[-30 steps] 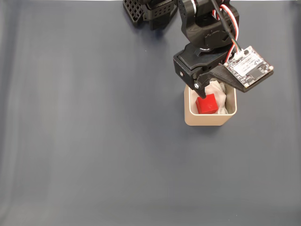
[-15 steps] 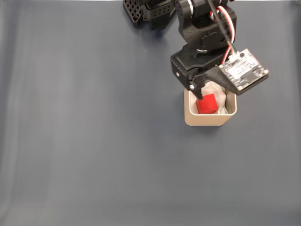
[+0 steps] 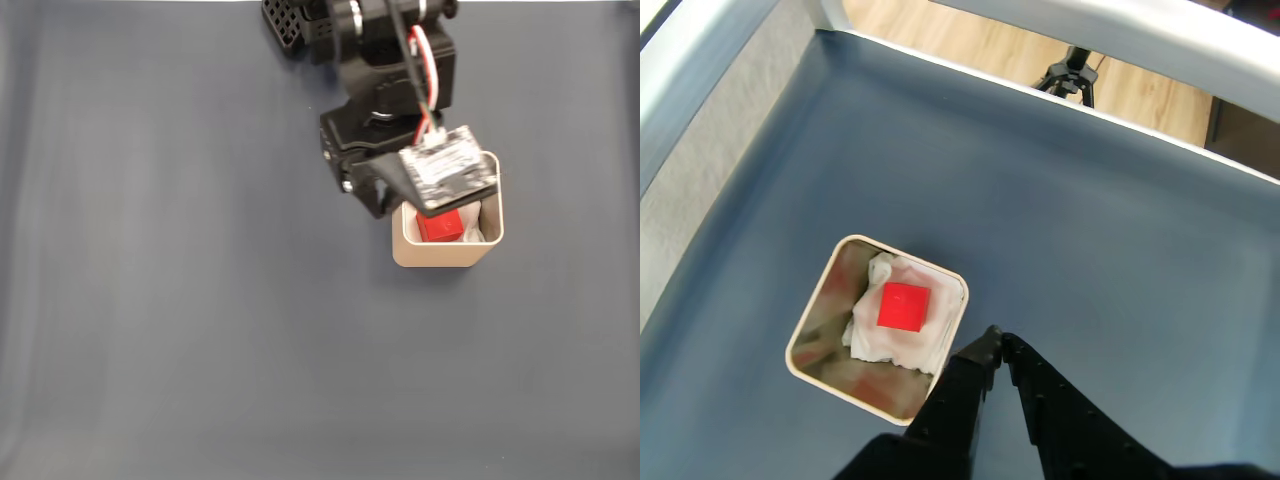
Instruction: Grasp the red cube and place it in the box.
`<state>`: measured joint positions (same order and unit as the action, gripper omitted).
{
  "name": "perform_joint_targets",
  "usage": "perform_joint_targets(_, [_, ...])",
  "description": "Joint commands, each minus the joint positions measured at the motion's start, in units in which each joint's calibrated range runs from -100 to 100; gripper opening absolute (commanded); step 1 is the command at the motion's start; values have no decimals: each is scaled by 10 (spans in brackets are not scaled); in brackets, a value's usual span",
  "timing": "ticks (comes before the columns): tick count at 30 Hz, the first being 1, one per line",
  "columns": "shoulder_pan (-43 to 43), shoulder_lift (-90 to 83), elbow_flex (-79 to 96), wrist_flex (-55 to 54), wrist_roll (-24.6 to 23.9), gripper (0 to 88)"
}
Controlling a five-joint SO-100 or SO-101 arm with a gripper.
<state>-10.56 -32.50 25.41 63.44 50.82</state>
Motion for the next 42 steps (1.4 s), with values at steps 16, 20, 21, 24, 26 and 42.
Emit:
perform_joint_targets(16, [99,-182,206,-77,-6,2])
perform_joint_targets(20, [105,-229,266,-83,-16,2])
perform_joint_targets(21, [107,-243,283,-85,-18,2])
perform_joint_targets(24, [112,-284,332,-89,-22,2])
perform_joint_targets(26, [114,-312,367,-92,-23,2])
perform_joint_targets(42, [110,-514,597,-74,-6,2])
